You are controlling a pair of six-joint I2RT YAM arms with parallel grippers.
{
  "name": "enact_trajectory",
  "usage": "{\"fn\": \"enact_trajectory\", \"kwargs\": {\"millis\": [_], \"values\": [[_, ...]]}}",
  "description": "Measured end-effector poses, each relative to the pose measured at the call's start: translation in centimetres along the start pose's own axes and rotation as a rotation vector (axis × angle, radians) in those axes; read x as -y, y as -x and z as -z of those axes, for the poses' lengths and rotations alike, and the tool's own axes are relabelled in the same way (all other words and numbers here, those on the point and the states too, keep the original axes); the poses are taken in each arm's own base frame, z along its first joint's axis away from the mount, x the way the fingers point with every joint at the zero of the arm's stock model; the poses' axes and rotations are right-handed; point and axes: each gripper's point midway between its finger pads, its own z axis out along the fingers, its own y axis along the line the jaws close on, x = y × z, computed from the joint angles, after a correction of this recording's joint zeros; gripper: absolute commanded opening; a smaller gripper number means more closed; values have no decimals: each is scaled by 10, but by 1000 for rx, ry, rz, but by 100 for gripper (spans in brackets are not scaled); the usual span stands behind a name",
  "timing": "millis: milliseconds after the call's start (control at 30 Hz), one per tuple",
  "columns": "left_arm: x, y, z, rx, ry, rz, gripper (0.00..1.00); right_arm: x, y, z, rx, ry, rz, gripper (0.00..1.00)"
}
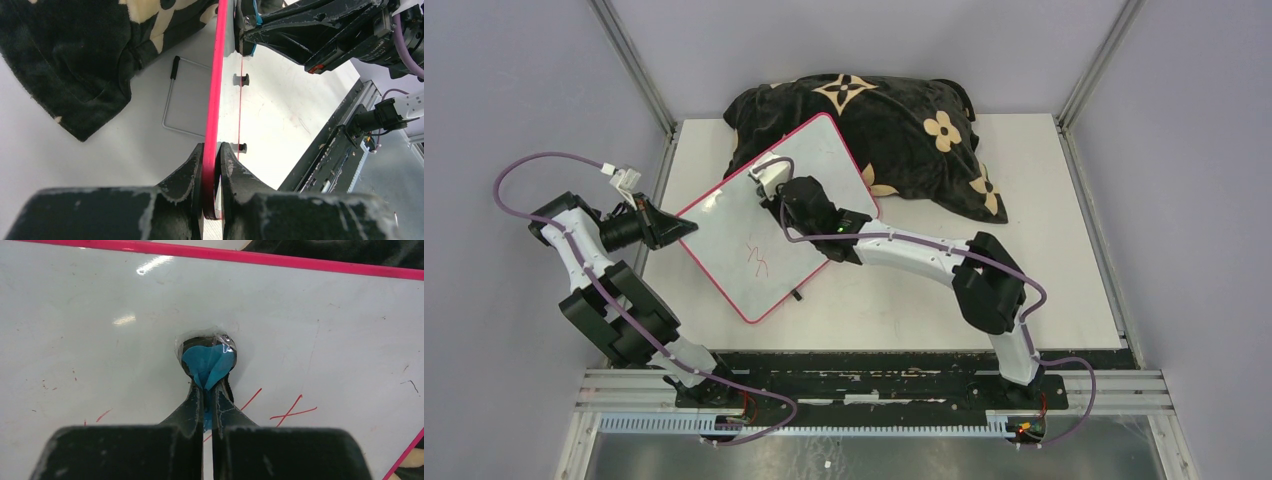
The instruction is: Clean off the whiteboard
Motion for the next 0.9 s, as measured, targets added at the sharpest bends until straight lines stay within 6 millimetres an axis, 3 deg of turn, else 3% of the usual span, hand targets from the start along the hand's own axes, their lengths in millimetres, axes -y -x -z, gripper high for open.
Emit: {"fn": "enact_trajectory", "kwargs": {"millis": [133, 233, 467, 567, 733, 900], "values": [[1, -1, 0, -1, -1, 5, 3, -11, 2, 1, -10, 0, 10, 1], [1, -1, 0, 0, -1, 6, 3, -30, 5, 1, -9, 19, 20, 0], [3, -1, 0, 0, 2, -3, 3, -103, 2, 10, -6, 130, 52, 1], [5, 0, 1, 0, 4, -7, 3, -125, -3, 16, -12, 174, 65, 1], [6, 0, 1, 1, 4, -8, 3, -142, -11, 20, -23, 202, 86, 0], [6, -1, 1, 1, 3, -9, 3, -139, -12, 19, -24, 192, 98, 0]]}}
